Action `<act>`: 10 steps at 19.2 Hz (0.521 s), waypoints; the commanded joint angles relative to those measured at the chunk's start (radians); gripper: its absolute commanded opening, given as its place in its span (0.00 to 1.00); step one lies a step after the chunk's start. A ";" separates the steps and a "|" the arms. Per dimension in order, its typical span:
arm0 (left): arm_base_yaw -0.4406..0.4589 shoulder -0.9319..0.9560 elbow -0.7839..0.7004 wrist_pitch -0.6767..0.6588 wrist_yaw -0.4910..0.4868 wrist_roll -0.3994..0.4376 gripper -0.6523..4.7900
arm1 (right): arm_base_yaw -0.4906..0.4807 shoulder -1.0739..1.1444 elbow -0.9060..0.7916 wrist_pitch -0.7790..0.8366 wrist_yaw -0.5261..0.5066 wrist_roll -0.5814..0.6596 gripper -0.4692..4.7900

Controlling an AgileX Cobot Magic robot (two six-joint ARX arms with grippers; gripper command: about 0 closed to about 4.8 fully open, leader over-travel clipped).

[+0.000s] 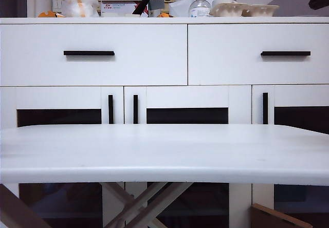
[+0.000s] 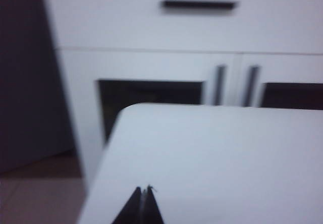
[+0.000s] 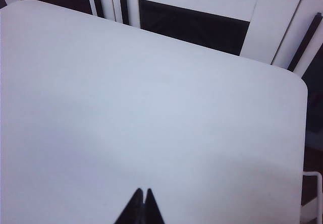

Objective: Pick up a can of beer from the white table, open the left drawer, place the beer inside the drawer, and finally close the drawer.

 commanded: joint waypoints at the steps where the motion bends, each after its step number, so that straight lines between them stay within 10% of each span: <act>1: 0.055 0.000 -0.031 0.055 0.015 0.001 0.11 | 0.002 -0.002 0.006 0.013 -0.002 0.003 0.09; 10: -0.003 0.000 -0.124 0.162 0.023 0.001 0.11 | 0.002 -0.002 0.006 0.013 -0.002 0.003 0.09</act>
